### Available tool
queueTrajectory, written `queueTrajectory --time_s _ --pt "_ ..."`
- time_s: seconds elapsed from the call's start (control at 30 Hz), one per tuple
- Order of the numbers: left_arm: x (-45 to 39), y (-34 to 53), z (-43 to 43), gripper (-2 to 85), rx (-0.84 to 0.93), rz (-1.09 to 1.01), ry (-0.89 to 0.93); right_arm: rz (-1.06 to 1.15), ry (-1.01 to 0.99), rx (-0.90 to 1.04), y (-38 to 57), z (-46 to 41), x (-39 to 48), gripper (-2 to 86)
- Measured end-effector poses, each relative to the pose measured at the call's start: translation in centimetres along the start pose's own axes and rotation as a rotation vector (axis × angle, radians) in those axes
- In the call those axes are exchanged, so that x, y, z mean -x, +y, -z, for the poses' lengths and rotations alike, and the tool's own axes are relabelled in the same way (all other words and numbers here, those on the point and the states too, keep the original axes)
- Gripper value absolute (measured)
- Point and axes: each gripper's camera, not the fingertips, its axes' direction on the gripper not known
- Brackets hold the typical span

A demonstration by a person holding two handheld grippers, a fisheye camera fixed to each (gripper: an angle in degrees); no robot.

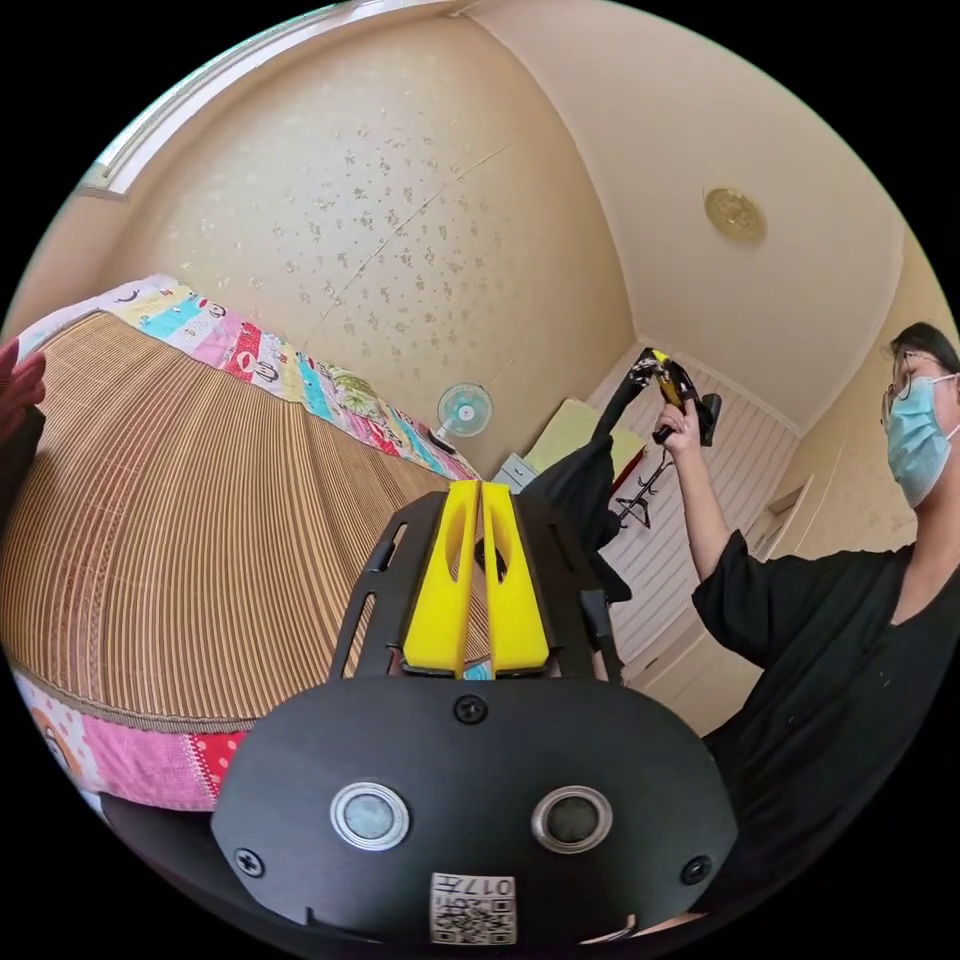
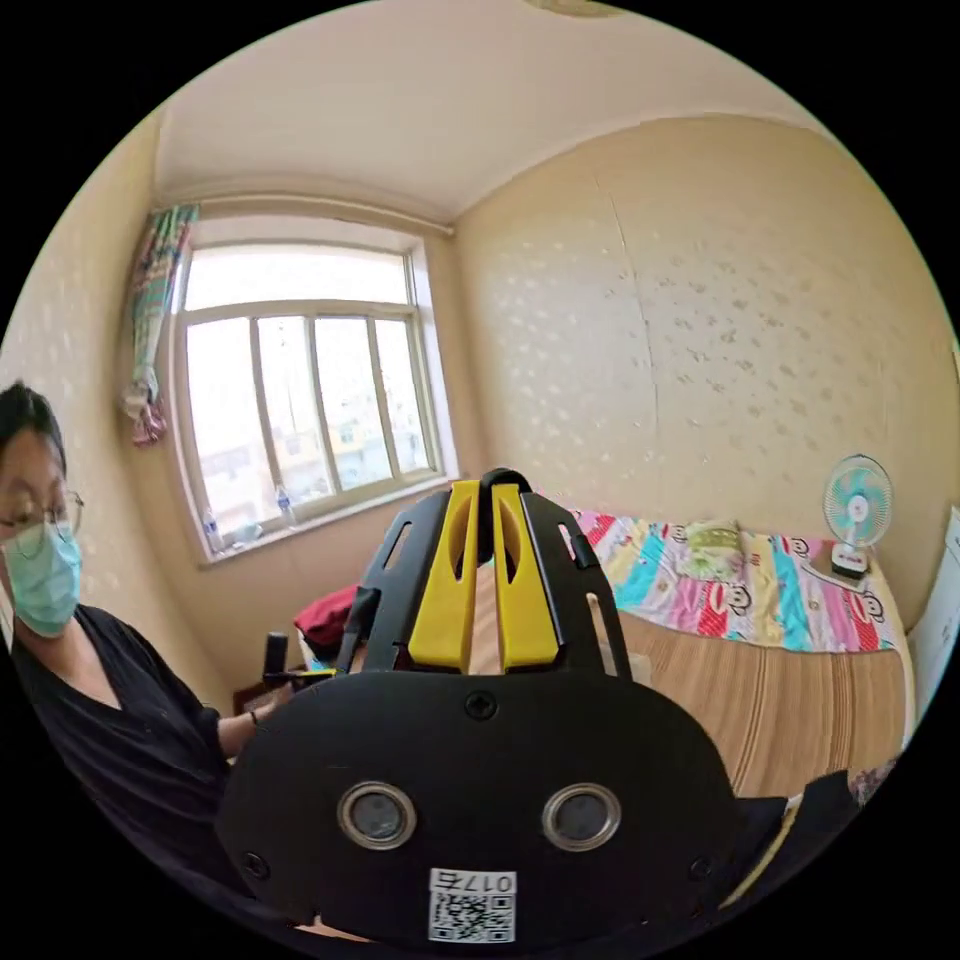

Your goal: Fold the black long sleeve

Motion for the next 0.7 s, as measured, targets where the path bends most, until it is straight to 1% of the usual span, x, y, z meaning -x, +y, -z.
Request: queueTrajectory --time_s 0.07,0.13,0.2,0.27,0.3,0.33,0.37,0.4,0.47,0.5,0.53,0.57,0.6,0.63,0.67,0.7 --pt "0.3 -0.8 0.8 -1.0 0.004 0.002 0.002 -0.003 -0.149 -0.13 -2.8 0.4 -0.3 2.2" --pt "0.7 -1.0 1.3 -1.0 0.006 0.008 -0.003 -0.048 -0.13 -0.134 -3.5 -0.2 -0.8 2.2" --pt "1.0 -0.9 2.0 -1.0 -0.01 0.012 -0.014 -0.031 -0.076 -0.067 -2.3 -1.3 -1.2 2.2" --pt "1.7 -0.4 2.6 -1.0 -0.015 0.032 -0.04 0.029 -0.061 0.085 2.4 -3.7 -2.1 2.2" --pt "1.9 -0.3 2.7 -1.0 -0.01 0.04 -0.052 0.026 -0.064 0.132 4.1 -4.4 -2.6 2.2" --pt "2.4 -0.1 2.8 -1.0 0.007 0.059 -0.078 -0.009 -0.065 0.219 7.9 -5.7 -3.9 2.2" --pt "2.9 0.1 2.7 -0.9 0.038 0.077 -0.113 -0.077 -0.053 0.311 12.3 -7.0 -5.5 2.2" --pt "3.1 0.2 2.6 -0.9 0.053 0.082 -0.129 -0.122 -0.043 0.361 14.7 -7.7 -6.5 2.2" --pt "3.6 0.5 2.2 -0.8 0.095 0.093 -0.178 -0.35 0.031 0.595 25.1 -10.2 -10.5 2.2" --pt "3.8 0.6 2.1 -0.7 0.1 0.1 -0.195 -0.399 0.045 0.645 27.7 -10.6 -11.3 2.2" --pt "3.9 0.7 1.7 -0.5 0.111 0.107 -0.227 -0.486 0.09 0.739 32.5 -11.0 -12.6 2.2" --pt "4.1 0.6 1.0 -0.1 0.139 0.109 -0.248 -0.576 0.179 0.835 36.9 -11.0 -13.5 2.2" --pt "4.1 0.5 0.4 0.2 0.162 0.108 -0.253 -0.609 0.226 0.873 38.6 -10.9 -13.8 2.2" --pt "4.4 0.2 -1.3 1.6 0.226 0.106 -0.257 -0.655 0.288 0.912 41.1 -10.4 -13.7 2.3" --pt "4.7 -0.3 -3.5 3.6 0.31 0.106 -0.268 -0.665 0.31 0.896 42.5 -9.5 -13.0 2.3" --pt "4.8 -0.5 -4.7 4.9 0.353 0.104 -0.283 -0.665 0.319 0.876 42.8 -9.0 -12.5 2.3"
